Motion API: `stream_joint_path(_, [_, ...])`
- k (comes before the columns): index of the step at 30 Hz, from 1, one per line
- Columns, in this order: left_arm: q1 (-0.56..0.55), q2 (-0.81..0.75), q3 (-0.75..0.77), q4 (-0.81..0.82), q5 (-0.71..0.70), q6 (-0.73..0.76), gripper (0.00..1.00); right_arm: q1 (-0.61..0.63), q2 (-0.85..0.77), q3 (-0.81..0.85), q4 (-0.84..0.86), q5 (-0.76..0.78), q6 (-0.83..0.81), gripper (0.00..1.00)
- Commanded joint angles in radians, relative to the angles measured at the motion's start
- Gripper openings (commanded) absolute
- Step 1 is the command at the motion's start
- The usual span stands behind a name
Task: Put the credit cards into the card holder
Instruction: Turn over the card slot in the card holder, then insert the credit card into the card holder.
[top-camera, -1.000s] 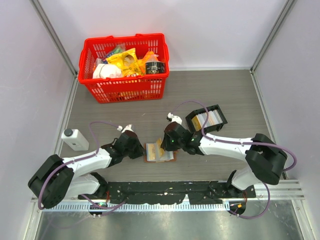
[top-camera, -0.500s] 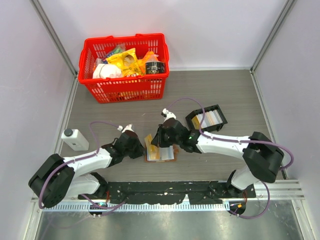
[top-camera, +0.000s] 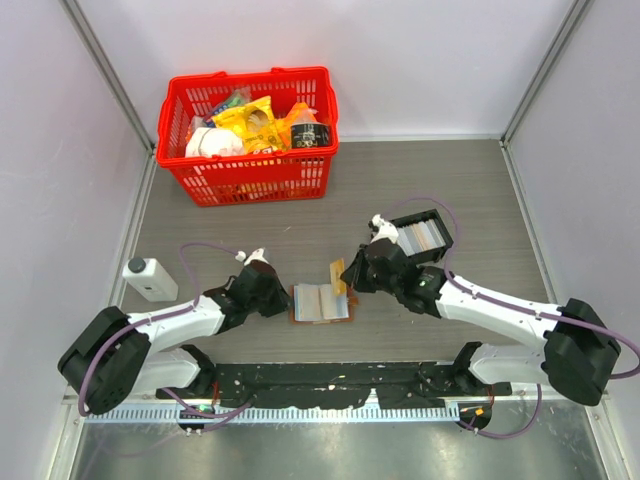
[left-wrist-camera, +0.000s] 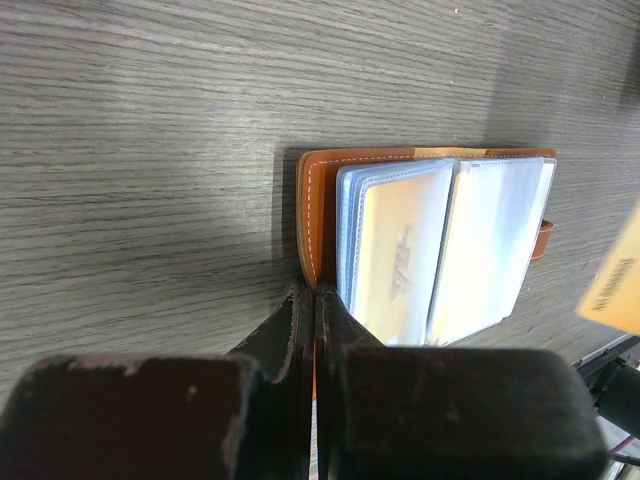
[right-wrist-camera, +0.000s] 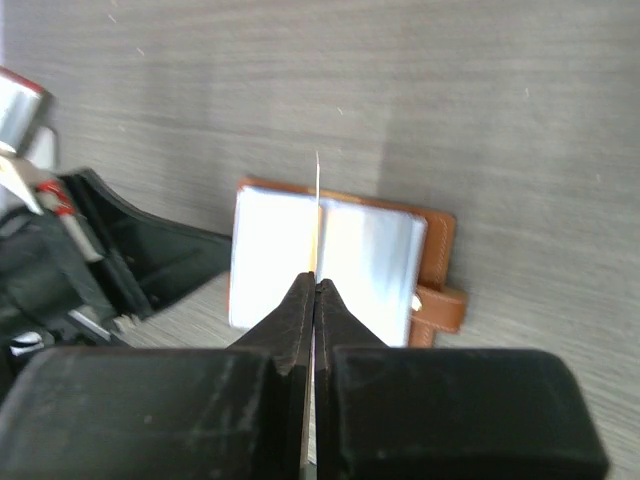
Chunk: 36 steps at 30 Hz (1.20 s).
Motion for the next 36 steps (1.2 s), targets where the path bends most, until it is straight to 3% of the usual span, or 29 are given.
stream_joint_path(1, [-0.003, 0.031, -0.023, -0.075, -0.026, 0.015, 0.00, 0.003, 0.013, -0.063, 0.076, -0.052, 0.043, 0.01])
stream_joint_path(17, [-0.003, 0.057, -0.020, -0.071, -0.025, 0.009, 0.00, 0.005, 0.148, -0.236, 0.457, -0.183, 0.167, 0.01])
stream_joint_path(29, [-0.002, 0.078, -0.020, -0.058, -0.019, 0.012, 0.00, 0.003, 0.189, -0.310, 0.603, -0.214, 0.223, 0.01])
stream_joint_path(36, [-0.002, 0.084, -0.021, -0.052, -0.017, 0.009, 0.00, 0.002, 0.198, -0.276, 0.541, -0.201, 0.200, 0.01])
